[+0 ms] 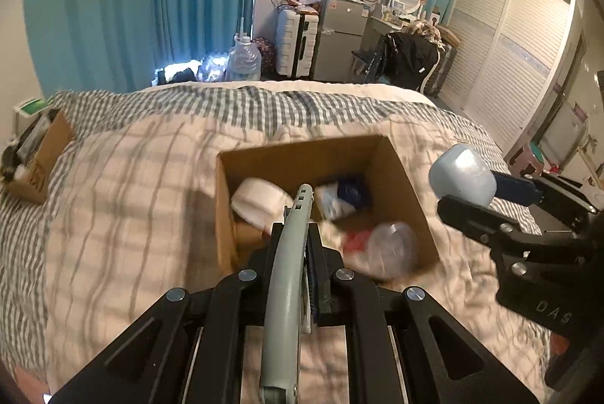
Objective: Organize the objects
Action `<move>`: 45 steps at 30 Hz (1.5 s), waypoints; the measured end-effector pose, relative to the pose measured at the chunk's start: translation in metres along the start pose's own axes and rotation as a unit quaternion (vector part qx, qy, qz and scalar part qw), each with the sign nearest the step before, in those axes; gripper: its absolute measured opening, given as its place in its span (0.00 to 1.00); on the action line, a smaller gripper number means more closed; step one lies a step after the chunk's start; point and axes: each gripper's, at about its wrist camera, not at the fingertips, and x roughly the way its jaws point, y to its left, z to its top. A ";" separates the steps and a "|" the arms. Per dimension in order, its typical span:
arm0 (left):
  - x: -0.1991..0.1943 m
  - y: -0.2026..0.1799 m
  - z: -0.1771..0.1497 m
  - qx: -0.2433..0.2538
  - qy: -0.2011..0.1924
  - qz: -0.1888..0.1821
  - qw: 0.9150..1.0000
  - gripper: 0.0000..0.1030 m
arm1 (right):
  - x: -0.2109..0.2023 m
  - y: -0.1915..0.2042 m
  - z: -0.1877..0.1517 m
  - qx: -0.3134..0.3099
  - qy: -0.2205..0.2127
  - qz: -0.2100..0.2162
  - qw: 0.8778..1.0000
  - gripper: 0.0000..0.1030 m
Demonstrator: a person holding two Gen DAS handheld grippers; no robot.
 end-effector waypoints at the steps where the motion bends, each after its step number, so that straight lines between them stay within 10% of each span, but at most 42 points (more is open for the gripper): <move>1: 0.012 0.000 0.007 0.002 0.004 0.004 1.000 0.10 | 0.012 -0.005 0.005 0.004 0.004 0.000 1.000 0.48; 15: 0.100 0.007 0.029 0.008 0.034 0.003 0.999 0.12 | 0.098 -0.032 0.020 0.043 0.022 0.013 0.999 0.51; 17: 0.103 0.011 0.027 0.001 0.044 0.005 0.999 0.20 | 0.091 -0.036 0.020 0.052 0.013 0.012 0.998 0.68; 20: 0.097 0.012 0.025 0.000 0.054 0.008 0.998 0.58 | 0.077 -0.039 0.021 0.063 0.009 0.000 0.998 0.70; 24: 0.066 0.011 0.019 -0.004 0.033 0.021 0.999 0.77 | 0.049 -0.041 0.009 0.075 0.007 -0.024 0.997 0.74; 45: -0.177 -0.049 -0.026 -0.025 -0.111 0.073 0.991 1.00 | -0.188 -0.010 -0.038 0.069 -0.091 -0.080 0.990 0.93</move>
